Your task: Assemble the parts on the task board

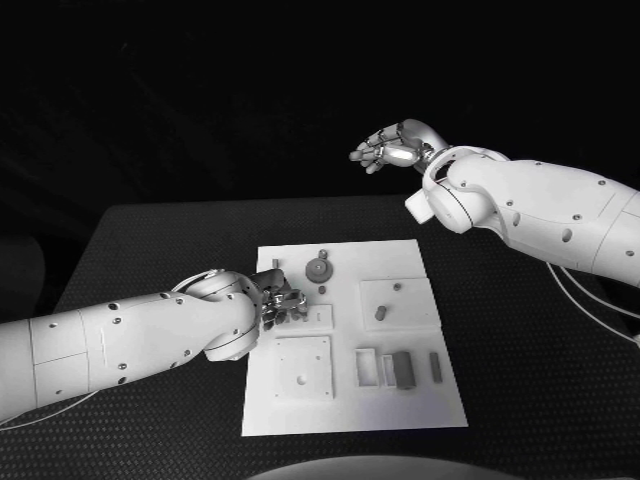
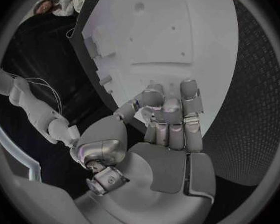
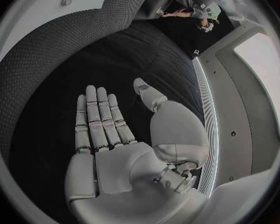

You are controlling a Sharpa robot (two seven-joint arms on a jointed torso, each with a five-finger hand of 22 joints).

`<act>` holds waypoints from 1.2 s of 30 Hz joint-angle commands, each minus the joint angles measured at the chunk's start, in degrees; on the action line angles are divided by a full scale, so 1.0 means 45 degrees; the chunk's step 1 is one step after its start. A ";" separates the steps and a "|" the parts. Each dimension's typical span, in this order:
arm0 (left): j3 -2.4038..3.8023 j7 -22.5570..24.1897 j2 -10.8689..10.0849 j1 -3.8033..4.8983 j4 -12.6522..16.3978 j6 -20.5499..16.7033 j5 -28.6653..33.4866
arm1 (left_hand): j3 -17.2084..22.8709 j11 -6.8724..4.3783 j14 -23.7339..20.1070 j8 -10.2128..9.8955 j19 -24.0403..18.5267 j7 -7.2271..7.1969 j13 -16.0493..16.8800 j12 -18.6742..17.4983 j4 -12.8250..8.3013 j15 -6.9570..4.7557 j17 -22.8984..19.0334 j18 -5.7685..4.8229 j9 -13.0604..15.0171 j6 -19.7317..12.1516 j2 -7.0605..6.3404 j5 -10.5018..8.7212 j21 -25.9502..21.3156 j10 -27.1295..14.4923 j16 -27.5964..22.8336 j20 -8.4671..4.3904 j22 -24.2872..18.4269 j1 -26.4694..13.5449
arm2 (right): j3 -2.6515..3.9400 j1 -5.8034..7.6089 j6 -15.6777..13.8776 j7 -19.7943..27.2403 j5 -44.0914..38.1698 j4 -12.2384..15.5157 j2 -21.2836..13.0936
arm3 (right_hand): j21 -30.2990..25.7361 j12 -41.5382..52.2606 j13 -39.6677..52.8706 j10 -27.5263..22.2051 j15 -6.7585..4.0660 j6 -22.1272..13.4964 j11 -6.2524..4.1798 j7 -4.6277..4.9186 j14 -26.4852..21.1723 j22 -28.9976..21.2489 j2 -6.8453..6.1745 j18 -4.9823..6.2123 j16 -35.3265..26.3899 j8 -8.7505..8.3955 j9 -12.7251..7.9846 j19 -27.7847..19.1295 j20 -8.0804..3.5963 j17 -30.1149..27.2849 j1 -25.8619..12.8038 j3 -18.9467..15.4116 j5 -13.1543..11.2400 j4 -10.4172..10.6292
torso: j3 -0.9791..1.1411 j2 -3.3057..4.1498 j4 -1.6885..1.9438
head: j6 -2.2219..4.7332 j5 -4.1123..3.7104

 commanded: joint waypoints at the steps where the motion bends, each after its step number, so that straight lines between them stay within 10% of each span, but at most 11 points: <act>1: 0.0004 -0.0120 0.0008 -0.0042 0.0038 -0.0243 -0.0046 | 0.0332 -0.0258 -0.0445 0.0076 0.0465 -0.1245 -0.0018 0.0102 0.0263 -0.0566 -0.0022 0.0050 0.0025 0.2611 0.0117 0.0199 0.0089 0.0160 0.0061 -0.0446 0.0269 -0.0055 | -0.0009 -0.0003 0.0181 0.0036 0.0019 0.0022 -0.0012 | -0.0085 -0.0088 -0.0016 0.0091 0.0073 0.0068 -0.0012 0.0339 0.0019 0.0016 0.0025 -0.0207 -0.0064 0.0060 -0.0014 0.0059 -0.0018 0.0018 -0.0047 -0.0037 -0.0003 0.0026 | 0.0007 -0.0012 0.0015 | -0.0004 0.0040; 36: 0.0003 -0.0229 0.0113 -0.0144 0.0080 0.0389 -0.0248 | 0.0454 -0.0260 -0.0471 0.0101 0.0485 -0.1246 -0.0254 0.0339 0.0266 -0.0608 -0.0319 0.0038 0.0024 0.2575 0.0104 -0.0141 0.0123 0.0069 0.0208 -0.0428 0.0246 -0.0164 | -0.0054 -0.0004 0.0187 -0.0008 0.0055 0.0027 -0.0044 | -0.0141 -0.0091 -0.0095 0.0101 0.0089 0.0063 -0.0008 0.0341 -0.0001 0.0061 -0.0008 -0.0220 -0.0147 0.0064 -0.0044 0.0030 -0.0019 0.0086 -0.0093 -0.0052 -0.0003 0.0094 | 0.0000 0.0008 -0.0005 | 0.0010 0.0099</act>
